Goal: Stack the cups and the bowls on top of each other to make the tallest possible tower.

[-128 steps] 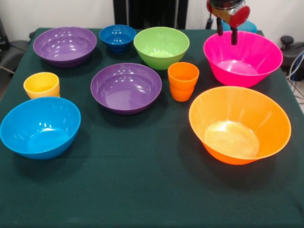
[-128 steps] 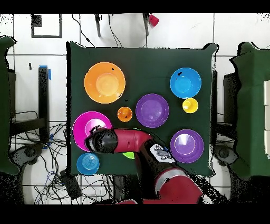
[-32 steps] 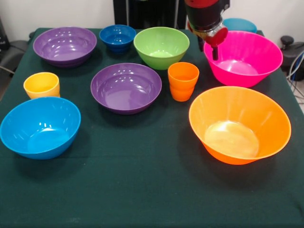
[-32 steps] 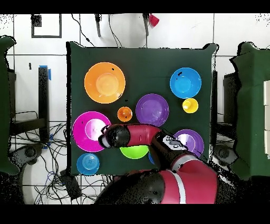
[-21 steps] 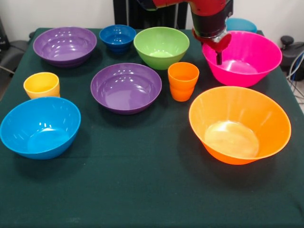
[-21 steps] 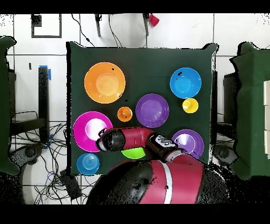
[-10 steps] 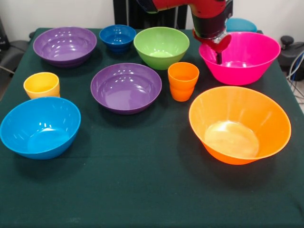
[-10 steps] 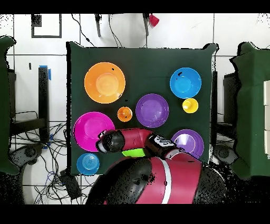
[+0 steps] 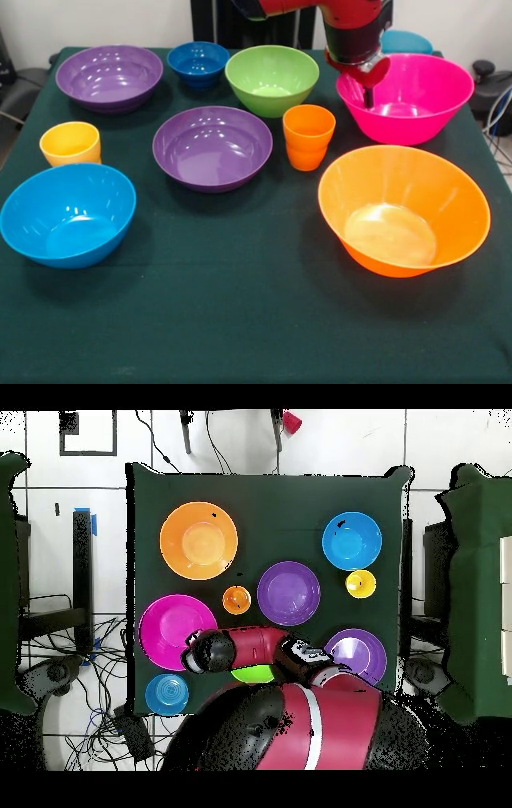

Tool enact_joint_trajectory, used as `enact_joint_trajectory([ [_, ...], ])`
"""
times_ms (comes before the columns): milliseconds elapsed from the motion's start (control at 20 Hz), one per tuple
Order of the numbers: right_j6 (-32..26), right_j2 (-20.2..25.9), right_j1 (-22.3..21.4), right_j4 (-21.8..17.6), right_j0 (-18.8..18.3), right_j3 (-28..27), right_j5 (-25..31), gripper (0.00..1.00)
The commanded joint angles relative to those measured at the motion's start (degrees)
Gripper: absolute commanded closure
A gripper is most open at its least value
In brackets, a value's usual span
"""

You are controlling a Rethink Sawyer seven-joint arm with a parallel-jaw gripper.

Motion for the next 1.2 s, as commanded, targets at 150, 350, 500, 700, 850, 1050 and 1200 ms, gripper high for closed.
enact_joint_trajectory([
  [150,-1.47,-0.07,1.20,-2.83,0.20,-4.80,-4.71,1.00],
  [350,-2.64,1.29,-3.20,-2.36,-0.53,-2.87,-1.47,1.00],
  [500,-2.89,2.02,-6.02,-1.80,-0.38,-1.72,0.17,1.00],
  [700,-3.21,3.34,-9.44,0.49,-0.48,-1.16,5.11,1.00],
  [850,-3.22,2.65,-13.14,1.12,1.15,-1.09,8.68,1.00],
  [1050,-2.83,2.37,-16.27,1.71,2.79,-0.74,11.58,1.00],
  [1200,-3.18,3.42,-16.94,2.59,2.05,-0.80,13.59,1.00],
])
